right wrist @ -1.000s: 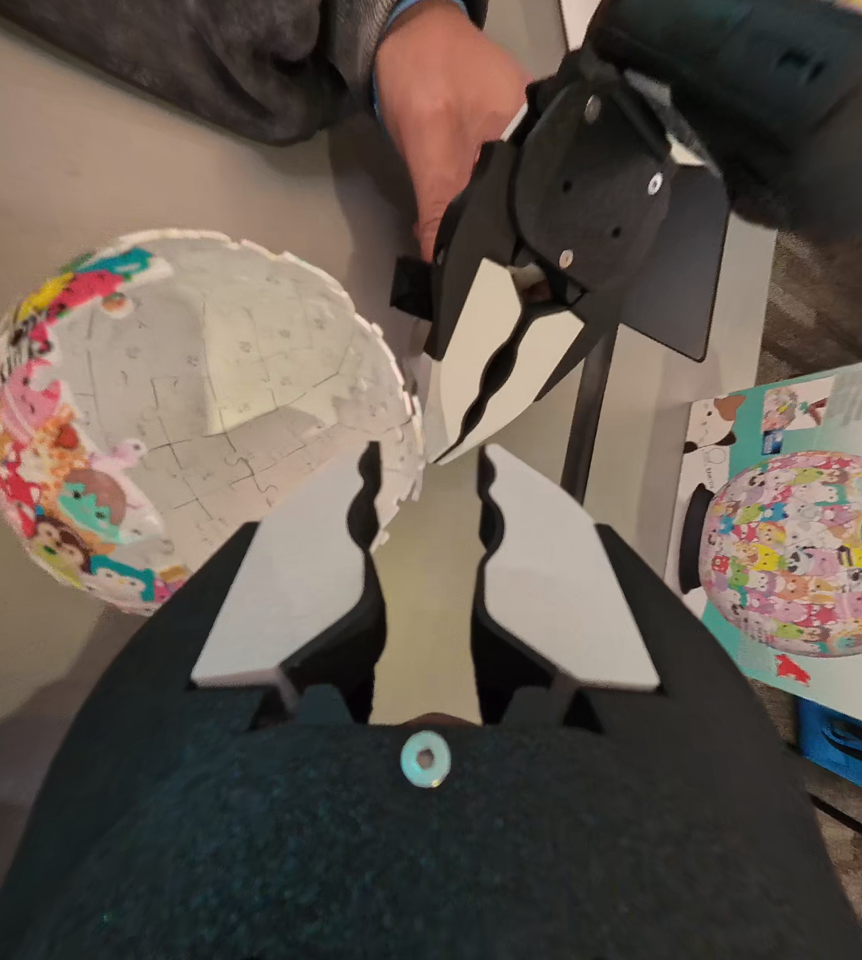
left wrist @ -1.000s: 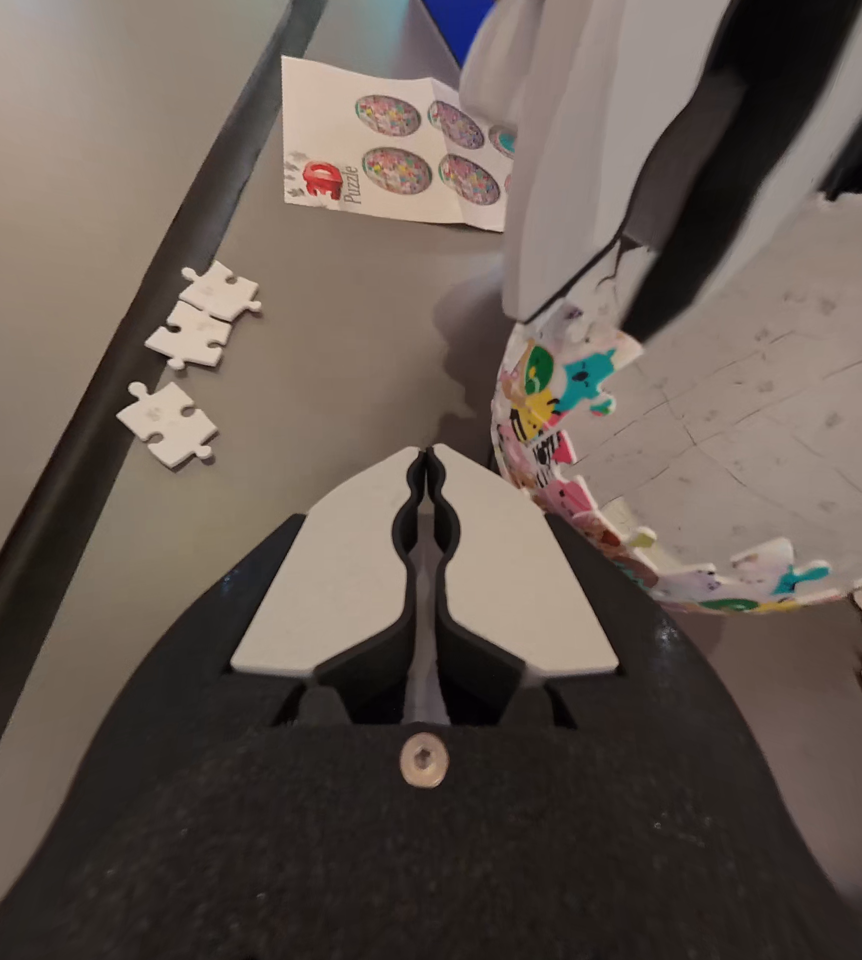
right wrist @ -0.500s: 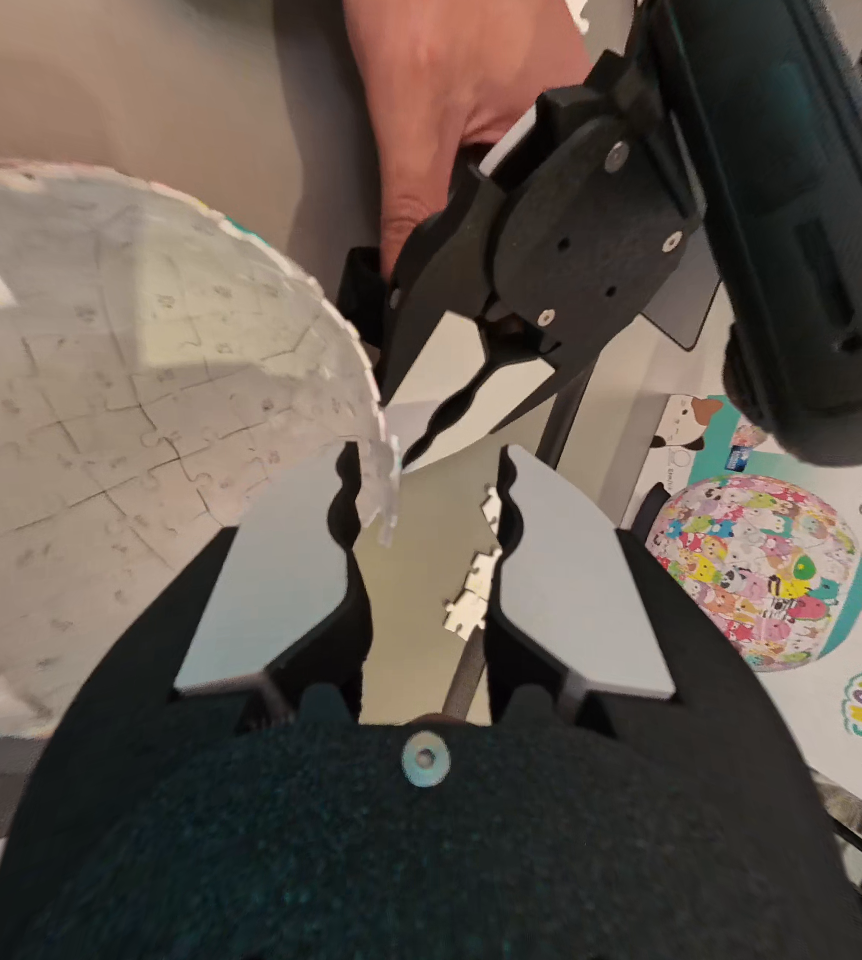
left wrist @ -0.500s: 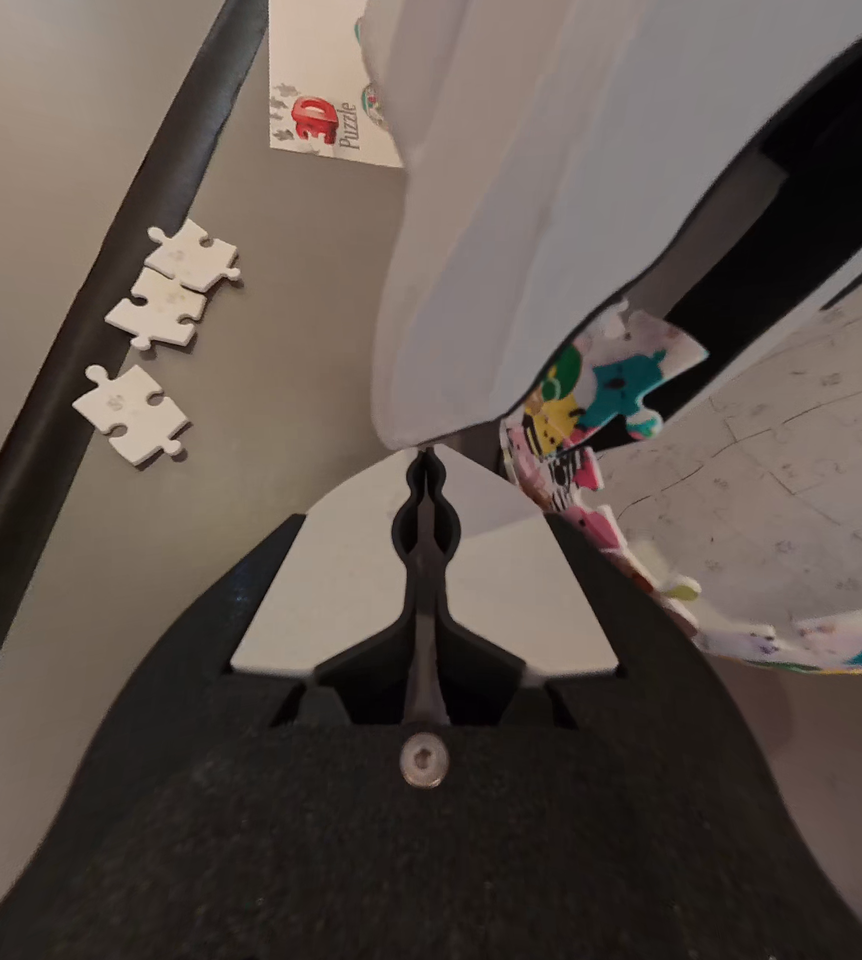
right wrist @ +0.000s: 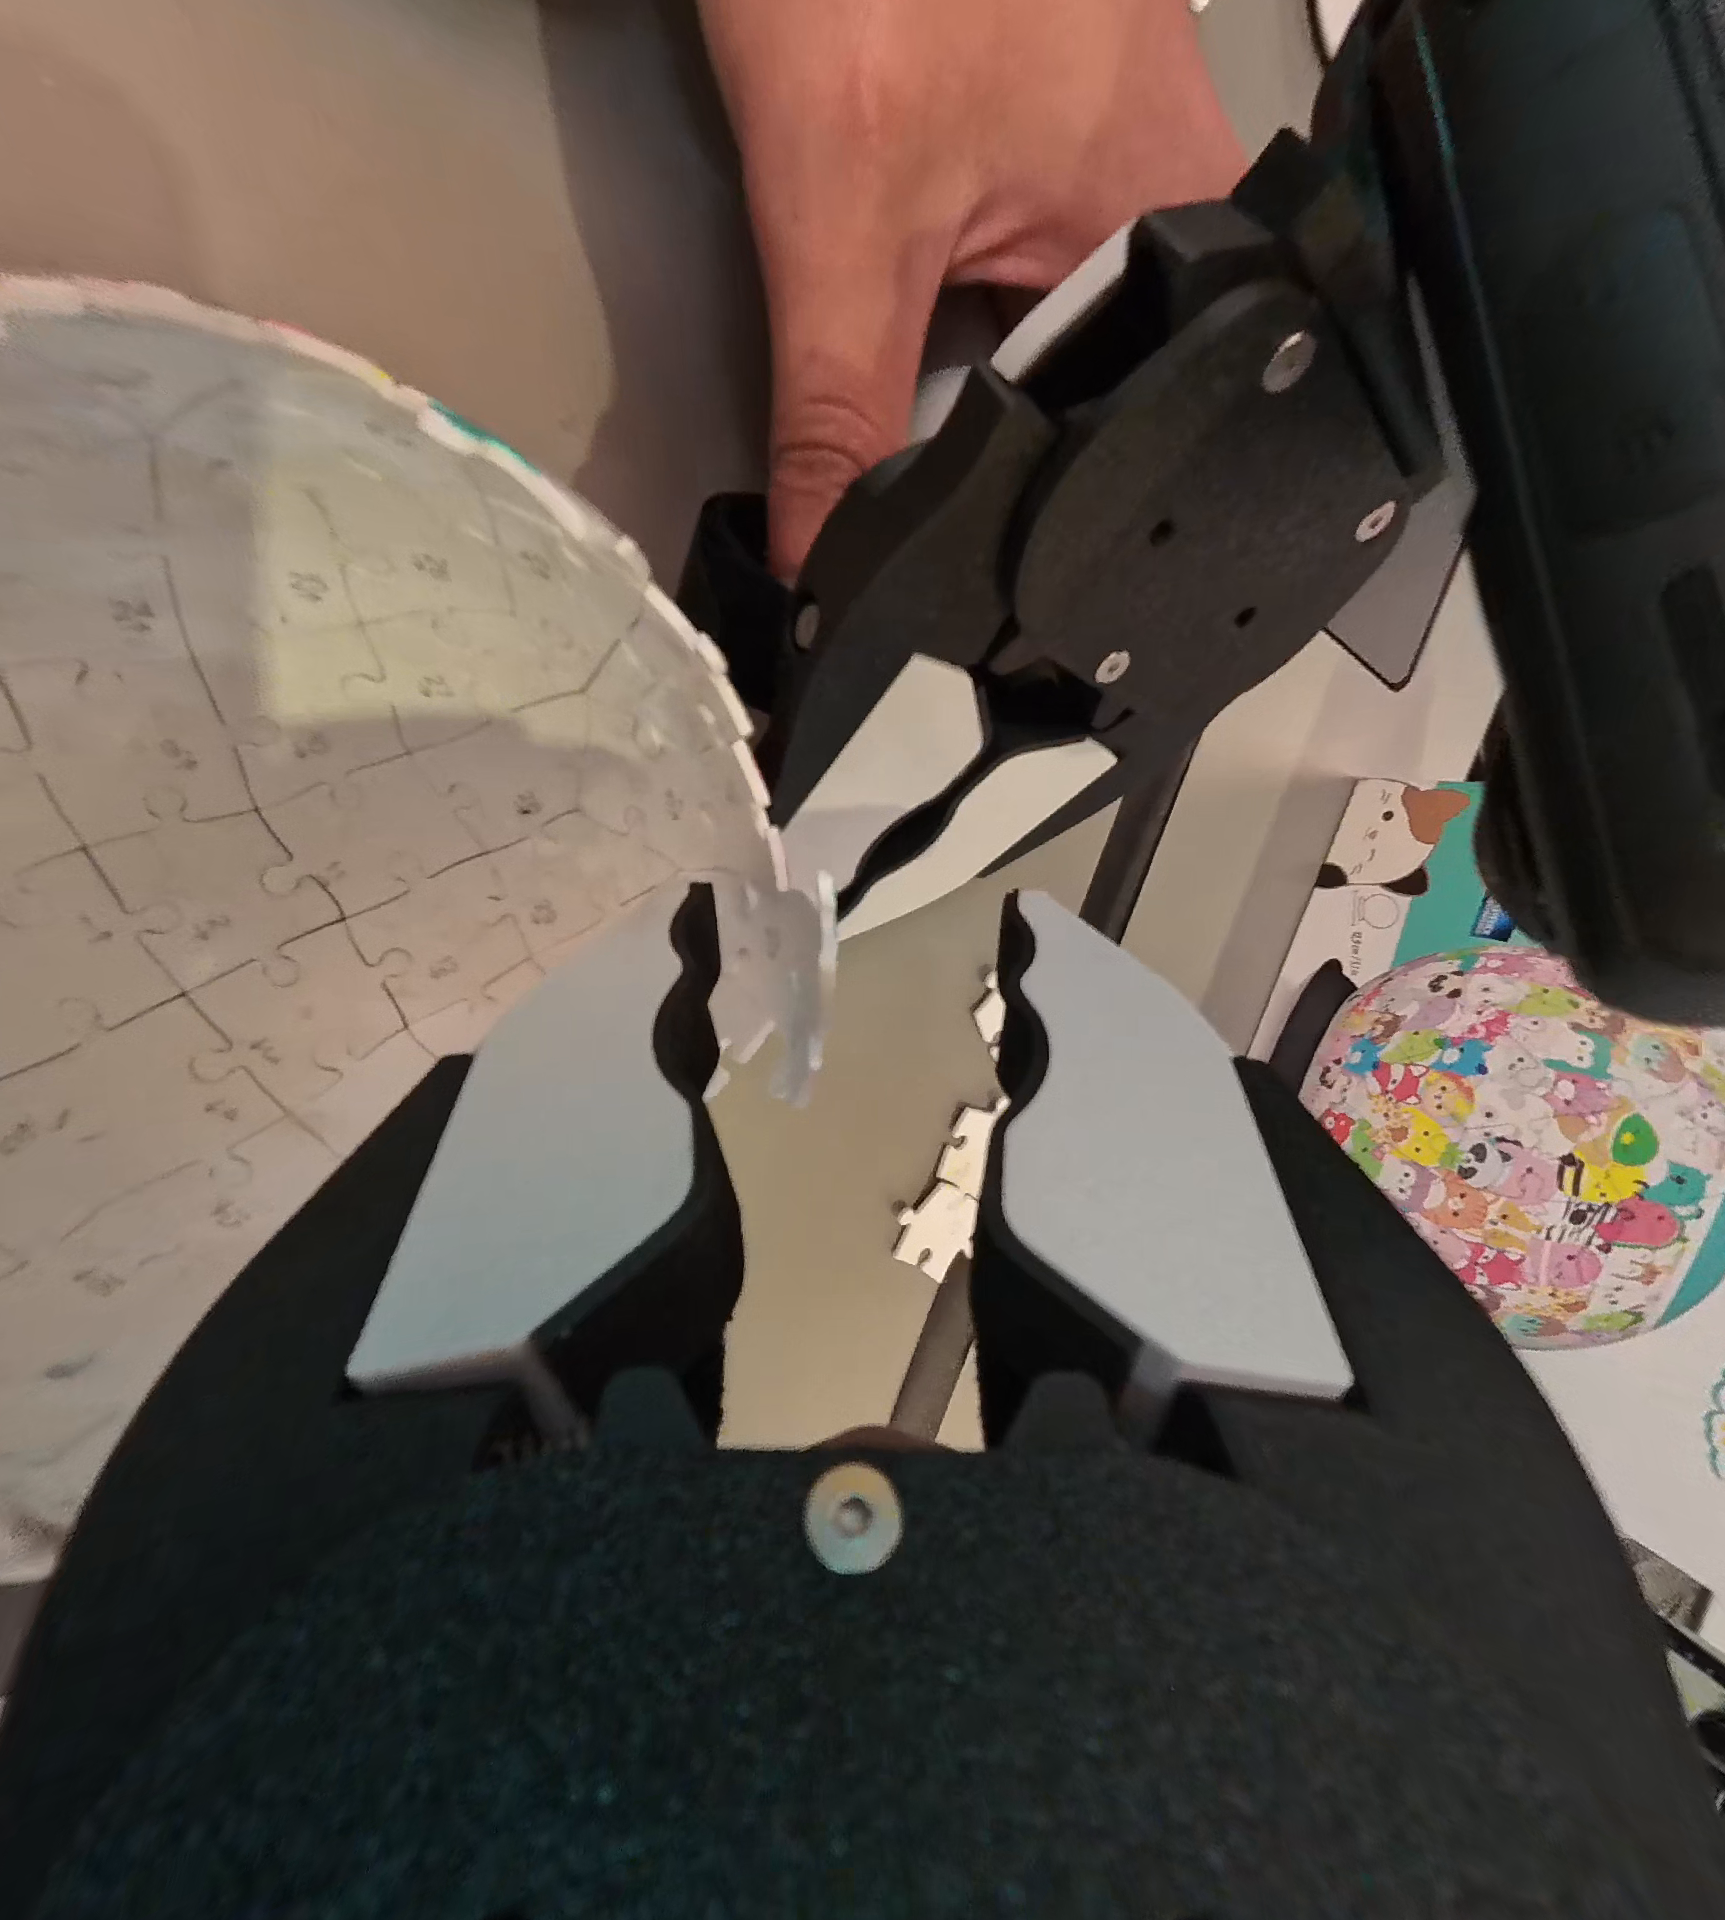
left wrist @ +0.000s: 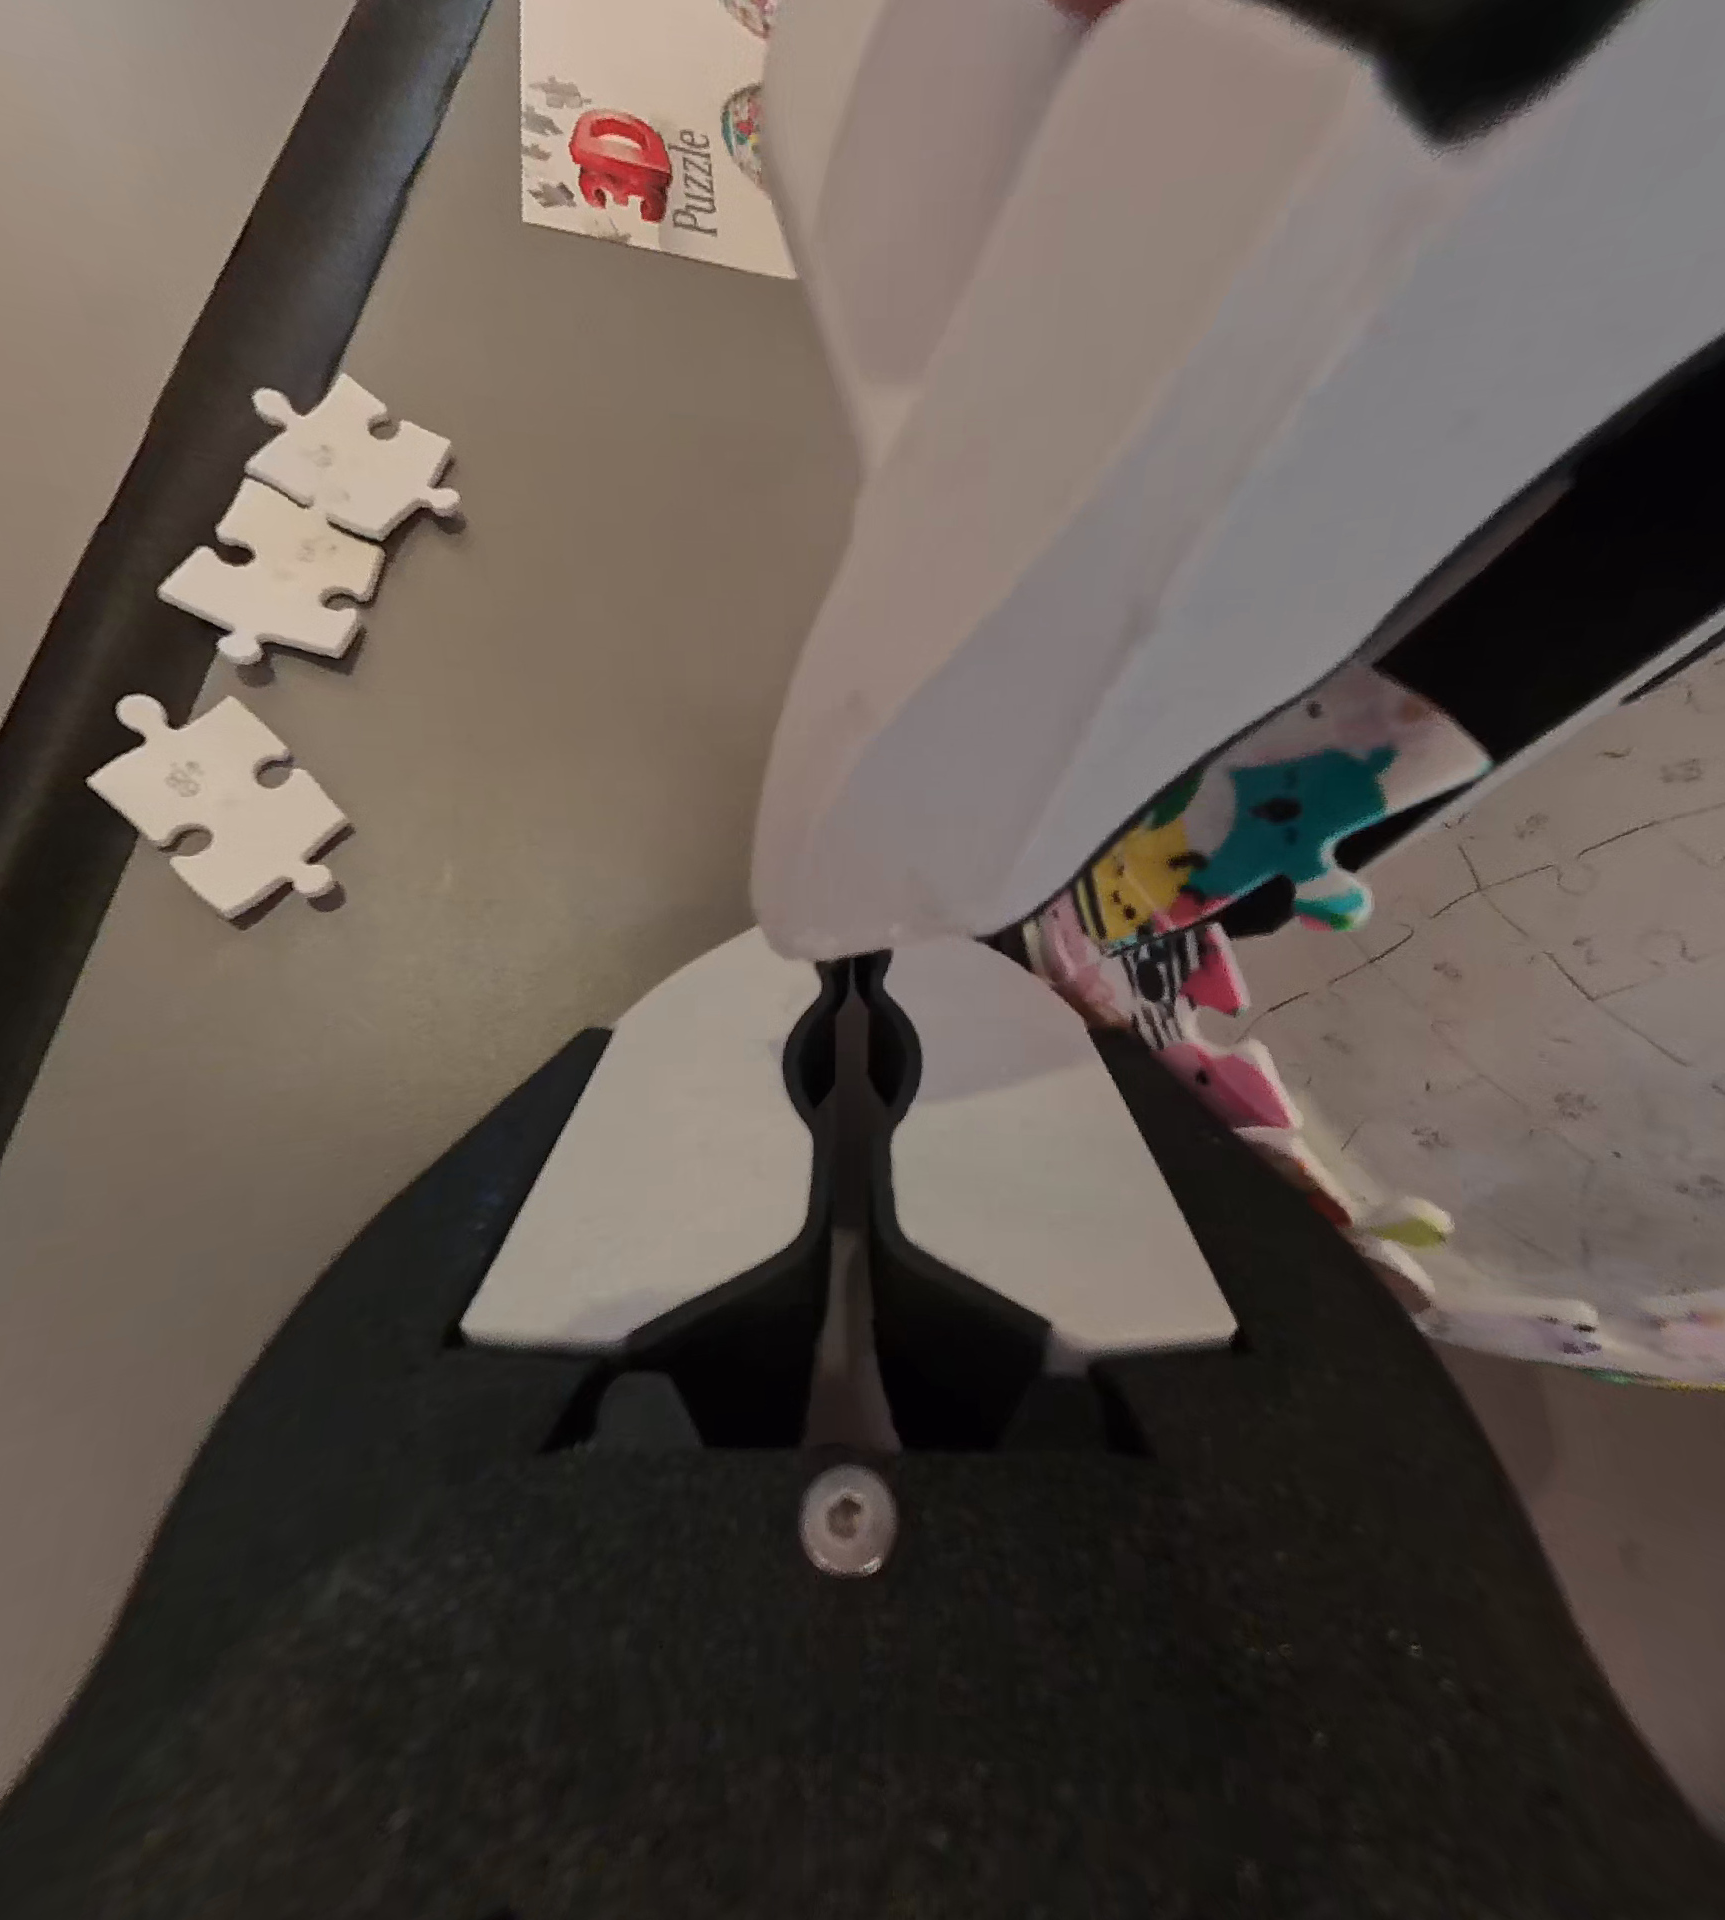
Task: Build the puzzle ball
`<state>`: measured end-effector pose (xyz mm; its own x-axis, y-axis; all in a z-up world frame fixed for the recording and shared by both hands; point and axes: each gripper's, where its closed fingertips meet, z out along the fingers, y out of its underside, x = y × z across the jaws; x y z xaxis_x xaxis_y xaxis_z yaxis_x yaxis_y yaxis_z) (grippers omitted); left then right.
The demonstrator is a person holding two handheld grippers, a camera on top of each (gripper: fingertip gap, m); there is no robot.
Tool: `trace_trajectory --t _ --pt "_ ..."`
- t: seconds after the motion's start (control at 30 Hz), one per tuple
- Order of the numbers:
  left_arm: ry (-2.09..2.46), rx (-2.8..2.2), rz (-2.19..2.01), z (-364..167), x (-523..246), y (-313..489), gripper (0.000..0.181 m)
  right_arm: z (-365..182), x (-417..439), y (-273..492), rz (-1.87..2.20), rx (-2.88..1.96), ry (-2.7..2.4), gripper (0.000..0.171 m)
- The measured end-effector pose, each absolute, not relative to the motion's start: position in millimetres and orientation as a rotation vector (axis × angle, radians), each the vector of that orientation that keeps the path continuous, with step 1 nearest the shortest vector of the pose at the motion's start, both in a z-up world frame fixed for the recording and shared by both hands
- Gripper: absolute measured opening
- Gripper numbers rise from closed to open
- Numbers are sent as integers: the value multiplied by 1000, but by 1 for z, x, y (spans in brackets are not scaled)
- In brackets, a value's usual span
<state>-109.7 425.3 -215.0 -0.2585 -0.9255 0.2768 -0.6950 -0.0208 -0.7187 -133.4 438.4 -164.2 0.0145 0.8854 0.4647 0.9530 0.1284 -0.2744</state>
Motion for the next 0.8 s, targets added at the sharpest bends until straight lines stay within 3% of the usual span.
trace_trajectory --t 0.8 --pt "1976 -1786 -1244 -216 -111 426 0 -174 -135 437 -185 -1809 -1909 58"
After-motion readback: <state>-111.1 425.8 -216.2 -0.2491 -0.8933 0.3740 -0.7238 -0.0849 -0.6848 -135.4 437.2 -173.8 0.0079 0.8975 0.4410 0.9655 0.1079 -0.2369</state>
